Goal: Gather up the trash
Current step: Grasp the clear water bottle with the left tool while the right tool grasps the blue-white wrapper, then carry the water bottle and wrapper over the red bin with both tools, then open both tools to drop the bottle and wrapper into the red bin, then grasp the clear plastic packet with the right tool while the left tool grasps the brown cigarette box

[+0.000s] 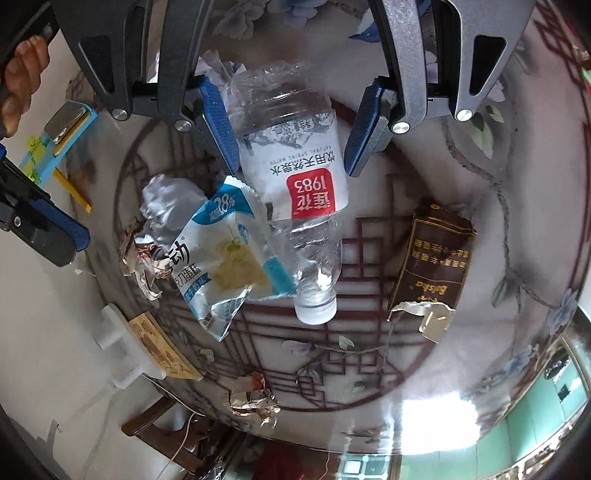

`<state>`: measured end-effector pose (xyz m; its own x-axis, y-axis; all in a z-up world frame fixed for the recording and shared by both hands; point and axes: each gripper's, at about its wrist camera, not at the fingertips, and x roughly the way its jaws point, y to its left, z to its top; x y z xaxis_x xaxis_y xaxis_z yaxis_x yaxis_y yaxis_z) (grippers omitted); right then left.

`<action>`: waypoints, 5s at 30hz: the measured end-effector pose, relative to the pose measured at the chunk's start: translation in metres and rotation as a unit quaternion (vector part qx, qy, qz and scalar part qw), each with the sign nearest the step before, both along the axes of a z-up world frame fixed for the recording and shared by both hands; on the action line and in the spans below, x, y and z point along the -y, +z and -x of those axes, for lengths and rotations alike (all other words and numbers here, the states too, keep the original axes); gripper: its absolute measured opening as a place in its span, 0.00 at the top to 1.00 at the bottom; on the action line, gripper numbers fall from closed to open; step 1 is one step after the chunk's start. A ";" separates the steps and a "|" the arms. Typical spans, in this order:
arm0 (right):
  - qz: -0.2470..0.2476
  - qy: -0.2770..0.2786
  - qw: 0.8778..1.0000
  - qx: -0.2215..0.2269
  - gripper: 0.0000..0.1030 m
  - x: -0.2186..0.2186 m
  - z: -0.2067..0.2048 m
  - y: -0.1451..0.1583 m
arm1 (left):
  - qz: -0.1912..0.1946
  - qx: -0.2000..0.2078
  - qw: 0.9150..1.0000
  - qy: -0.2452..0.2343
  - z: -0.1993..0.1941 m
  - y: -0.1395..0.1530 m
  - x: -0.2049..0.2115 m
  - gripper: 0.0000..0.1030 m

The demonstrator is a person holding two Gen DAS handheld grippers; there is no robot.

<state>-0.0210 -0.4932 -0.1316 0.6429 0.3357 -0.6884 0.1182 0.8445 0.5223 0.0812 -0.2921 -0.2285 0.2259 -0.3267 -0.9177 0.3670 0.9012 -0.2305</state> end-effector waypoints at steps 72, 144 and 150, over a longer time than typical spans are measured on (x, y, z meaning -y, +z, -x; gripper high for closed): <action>0.077 0.132 0.988 0.031 0.91 -0.351 -0.071 0.049 | 0.032 0.098 0.957 0.271 0.029 0.066 -0.459 0.47; 0.153 -0.024 0.984 -0.082 0.29 -0.103 -0.060 -0.009 | 0.053 0.124 0.981 0.137 0.015 0.104 -0.288 0.38; 0.128 0.023 0.985 -0.114 0.35 -0.109 -0.079 -0.050 | 0.045 0.112 0.987 0.109 0.016 0.098 -0.237 0.38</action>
<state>0.0584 -0.3838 -0.1813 0.4495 0.1581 -0.8792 0.1659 0.9523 0.2561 0.0650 -0.0554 -0.1309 0.4935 -0.3264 -0.8061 0.2183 0.9437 -0.2485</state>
